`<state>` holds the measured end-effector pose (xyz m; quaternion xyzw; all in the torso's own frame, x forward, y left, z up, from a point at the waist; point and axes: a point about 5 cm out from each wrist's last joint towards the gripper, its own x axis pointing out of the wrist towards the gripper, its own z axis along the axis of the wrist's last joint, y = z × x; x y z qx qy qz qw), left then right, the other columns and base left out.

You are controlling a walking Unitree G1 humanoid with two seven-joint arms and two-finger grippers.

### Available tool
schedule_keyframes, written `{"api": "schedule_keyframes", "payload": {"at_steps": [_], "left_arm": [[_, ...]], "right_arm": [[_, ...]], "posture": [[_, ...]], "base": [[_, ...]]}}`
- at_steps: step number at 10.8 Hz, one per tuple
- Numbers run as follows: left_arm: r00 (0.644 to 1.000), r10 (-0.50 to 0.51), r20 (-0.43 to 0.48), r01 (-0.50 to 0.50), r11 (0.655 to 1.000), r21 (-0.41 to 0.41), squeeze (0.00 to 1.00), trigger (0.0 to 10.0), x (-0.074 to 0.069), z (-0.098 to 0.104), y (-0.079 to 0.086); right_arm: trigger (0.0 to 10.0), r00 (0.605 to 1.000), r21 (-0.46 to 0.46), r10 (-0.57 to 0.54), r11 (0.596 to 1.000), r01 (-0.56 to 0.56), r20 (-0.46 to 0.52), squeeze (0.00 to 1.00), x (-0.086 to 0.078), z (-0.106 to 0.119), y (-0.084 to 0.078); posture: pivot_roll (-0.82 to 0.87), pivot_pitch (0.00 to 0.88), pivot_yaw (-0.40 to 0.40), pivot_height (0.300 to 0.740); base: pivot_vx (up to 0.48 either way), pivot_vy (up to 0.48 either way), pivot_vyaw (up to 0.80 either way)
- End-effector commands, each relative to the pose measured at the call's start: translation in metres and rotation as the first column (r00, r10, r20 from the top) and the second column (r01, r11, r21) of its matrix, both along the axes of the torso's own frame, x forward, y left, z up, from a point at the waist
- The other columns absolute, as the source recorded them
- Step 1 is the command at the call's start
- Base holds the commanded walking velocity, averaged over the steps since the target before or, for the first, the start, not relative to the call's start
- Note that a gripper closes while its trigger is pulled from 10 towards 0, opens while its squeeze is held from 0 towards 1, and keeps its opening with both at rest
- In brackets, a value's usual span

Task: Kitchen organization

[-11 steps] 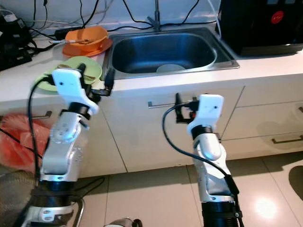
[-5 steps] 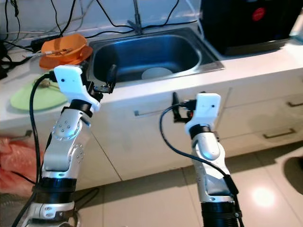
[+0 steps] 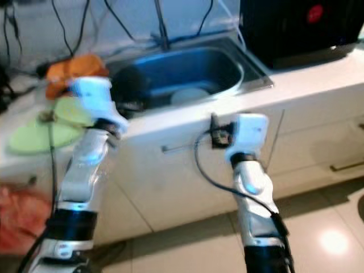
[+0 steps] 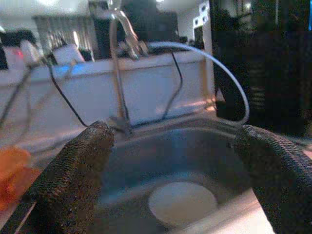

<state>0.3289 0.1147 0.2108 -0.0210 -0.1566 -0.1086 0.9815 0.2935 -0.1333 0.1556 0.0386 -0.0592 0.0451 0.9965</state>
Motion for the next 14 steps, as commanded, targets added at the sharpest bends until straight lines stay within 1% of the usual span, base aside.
{"api": "schedule_keyframes", "payload": {"at_steps": [1,2,5,7,9,10,12,14], "left_arm": [[0.999,0.054,-0.001,-0.054,0.998,0.016,0.0,10.0,0.002,0.001,0.017],[0.999,0.048,-0.005,-0.048,0.999,0.014,0.0,10.0,0.002,0.0,0.018],[0.998,0.056,-0.025,-0.056,0.998,0.011,0.0,10.0,0.003,-0.005,0.015],[0.997,0.037,-0.067,-0.036,0.999,0.013,0.0,10.0,0.001,-0.017,0.011],[0.995,0.027,-0.098,-0.026,1.0,0.006,0.0,10.0,0.0,-0.027,0.006],[0.994,0.025,-0.105,-0.026,1.0,-0.006,0.0,10.0,0.001,-0.029,0.003],[0.994,0.034,-0.104,-0.036,0.999,-0.025,0.0,10.0,0.001,-0.03,-0.003],[0.995,0.03,-0.092,-0.034,0.999,-0.034,0.0,10.0,0.002,-0.029,-0.007]], "right_arm": [[10.0,0.999,0.003,0.046,0.999,-0.046,0.028,0.0,0.001,0.007,0.015],[10.0,0.998,-0.005,0.046,0.999,-0.046,0.037,0.0,0.002,0.008,0.016],[10.0,0.998,-0.006,0.048,0.999,-0.047,0.048,0.0,0.0,0.009,0.015],[10.0,0.999,0.007,0.039,0.999,-0.039,0.036,0.0,0.0,0.007,0.013],[10.0,0.998,-0.01,0.044,0.999,-0.044,0.033,0.0,0.001,0.009,0.009],[10.0,0.998,-0.037,0.054,0.998,-0.053,0.032,0.0,0.002,0.011,0.006],[10.0,0.998,-0.078,0.063,0.995,-0.061,0.03,0.0,0.006,0.014,0.001],[10.0,0.998,-0.093,0.056,0.994,-0.053,0.03,0.0,0.012,0.017,-0.001]], "posture": [[0.11,0.0,0.155,0.74],[0.11,0.0,0.158,0.74],[0.11,0.0,0.154,0.74],[0.1,0.0,0.144,0.74],[0.08,0.0,0.117,0.74],[0.07,0.0,0.093,0.74],[0.07,0.0,0.065,0.74],[0.08,0.0,0.026,0.74]], "base": [[0.326,0.274,0.0],[0.3,0.0,0.0],[0.0,0.0,0.0],[0.0,0.0,0.0],[0.0,0.0,0.0],[0.0,0.0,0.0],[0.0,0.0,0.0],[0.0,0.0,0.0]]}}
